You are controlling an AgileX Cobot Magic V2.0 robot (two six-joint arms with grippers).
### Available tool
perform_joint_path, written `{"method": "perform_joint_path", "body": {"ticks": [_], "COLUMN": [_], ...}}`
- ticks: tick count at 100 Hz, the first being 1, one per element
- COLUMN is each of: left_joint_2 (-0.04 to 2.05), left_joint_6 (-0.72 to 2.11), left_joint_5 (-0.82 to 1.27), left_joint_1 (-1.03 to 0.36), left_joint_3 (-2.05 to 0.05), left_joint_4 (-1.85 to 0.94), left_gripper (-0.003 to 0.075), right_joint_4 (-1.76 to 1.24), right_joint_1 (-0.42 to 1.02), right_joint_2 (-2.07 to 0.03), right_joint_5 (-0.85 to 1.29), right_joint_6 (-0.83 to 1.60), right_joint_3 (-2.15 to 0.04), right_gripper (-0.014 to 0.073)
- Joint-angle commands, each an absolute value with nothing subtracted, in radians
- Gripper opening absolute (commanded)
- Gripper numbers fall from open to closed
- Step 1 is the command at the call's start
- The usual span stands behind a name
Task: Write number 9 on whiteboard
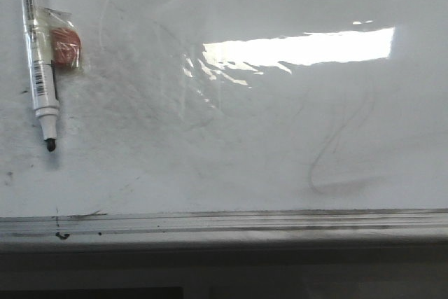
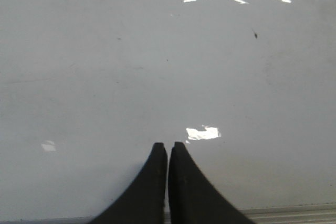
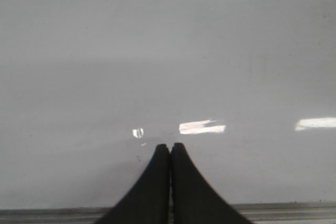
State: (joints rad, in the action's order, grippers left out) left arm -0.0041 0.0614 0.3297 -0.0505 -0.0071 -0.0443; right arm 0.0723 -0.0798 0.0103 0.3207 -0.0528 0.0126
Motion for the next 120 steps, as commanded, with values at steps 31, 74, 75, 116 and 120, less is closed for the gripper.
{"method": "perform_joint_path", "body": {"ticks": [31,74,75,116,120], "left_joint_2": [-0.032,-0.032,-0.032,-0.032,-0.032], "left_joint_6": [0.061,0.061,0.061,0.061,0.061], "left_joint_5": [0.285,0.216,0.216,0.186,0.179], "left_joint_1": [-0.058,-0.058,-0.058,-0.058,-0.058], "left_joint_3": [0.034,0.034,0.034,0.034,0.034], "left_joint_4": [-0.048,0.0,0.0,0.0,0.0], "left_gripper": [-0.002,-0.002,-0.002,-0.002,-0.002], "right_joint_4": [0.085,0.085,0.085,0.063,0.063], "right_joint_1": [-0.087,-0.087,-0.087,-0.087,-0.087], "right_joint_2": [0.032,0.032,0.032,0.032,0.032], "right_joint_5": [0.301,0.301,0.301,0.171,0.168], "right_joint_6": [-0.044,-0.044,-0.044,-0.046,-0.046], "right_joint_3": [0.022,0.022,0.022,0.022,0.022], "right_gripper": [-0.0063,-0.0063,-0.0063,-0.0063,-0.0063]}}
